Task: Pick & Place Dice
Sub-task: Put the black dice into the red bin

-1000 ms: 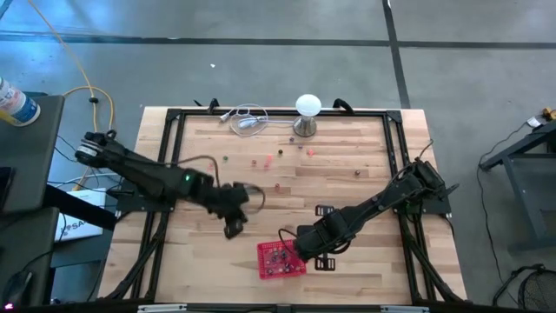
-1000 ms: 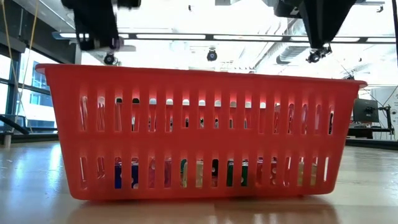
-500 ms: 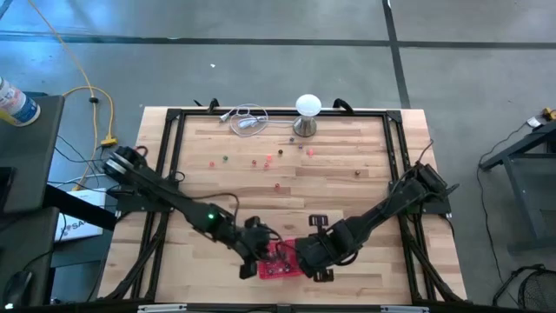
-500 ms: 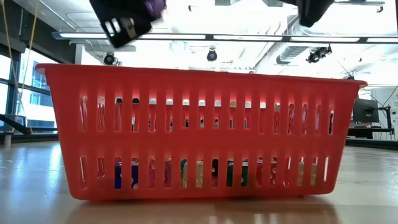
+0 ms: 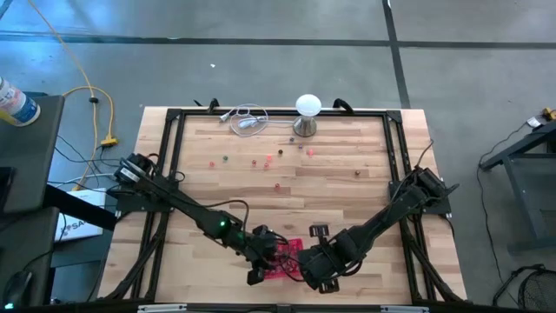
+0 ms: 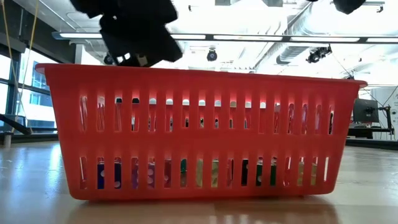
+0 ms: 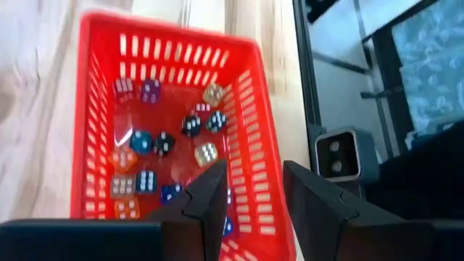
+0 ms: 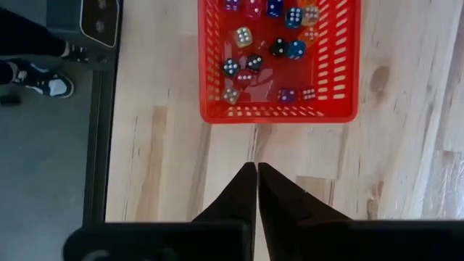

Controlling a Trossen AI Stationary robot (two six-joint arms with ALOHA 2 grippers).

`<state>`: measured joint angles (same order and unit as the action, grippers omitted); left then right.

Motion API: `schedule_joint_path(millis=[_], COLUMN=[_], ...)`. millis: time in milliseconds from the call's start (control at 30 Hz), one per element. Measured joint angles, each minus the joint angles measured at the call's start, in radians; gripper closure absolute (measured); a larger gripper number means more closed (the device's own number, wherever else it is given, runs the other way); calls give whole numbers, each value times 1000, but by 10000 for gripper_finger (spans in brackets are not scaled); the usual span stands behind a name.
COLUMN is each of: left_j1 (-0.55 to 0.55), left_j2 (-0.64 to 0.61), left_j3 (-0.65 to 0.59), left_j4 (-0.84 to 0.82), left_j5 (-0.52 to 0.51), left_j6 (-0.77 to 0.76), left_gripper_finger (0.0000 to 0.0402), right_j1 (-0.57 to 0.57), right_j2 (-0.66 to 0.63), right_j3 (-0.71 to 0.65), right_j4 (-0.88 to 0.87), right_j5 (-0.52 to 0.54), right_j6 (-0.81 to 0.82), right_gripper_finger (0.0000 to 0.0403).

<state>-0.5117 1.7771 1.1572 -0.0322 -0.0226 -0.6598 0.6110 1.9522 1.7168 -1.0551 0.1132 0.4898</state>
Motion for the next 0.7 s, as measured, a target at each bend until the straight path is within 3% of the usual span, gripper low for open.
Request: schedule_joint_path(millis=[233,400,700], left_j1=[11,49,130], left_j2=[-11,-34,-148], left_j3=[0,0,0], left_j4=[6,-30,-159], left_j5=[-35,21,-6], left_j6=[-75,-82,-29], left_gripper_finger=[272,272,291], right_j1=[11,22,62], right_j2=[0,0,-106], right_j3=[0,0,0], right_j4=[-15,-60,-425], right_j5=[26,47,264], right_j6=[48,111,381], right_gripper_finger=[400,401,401])
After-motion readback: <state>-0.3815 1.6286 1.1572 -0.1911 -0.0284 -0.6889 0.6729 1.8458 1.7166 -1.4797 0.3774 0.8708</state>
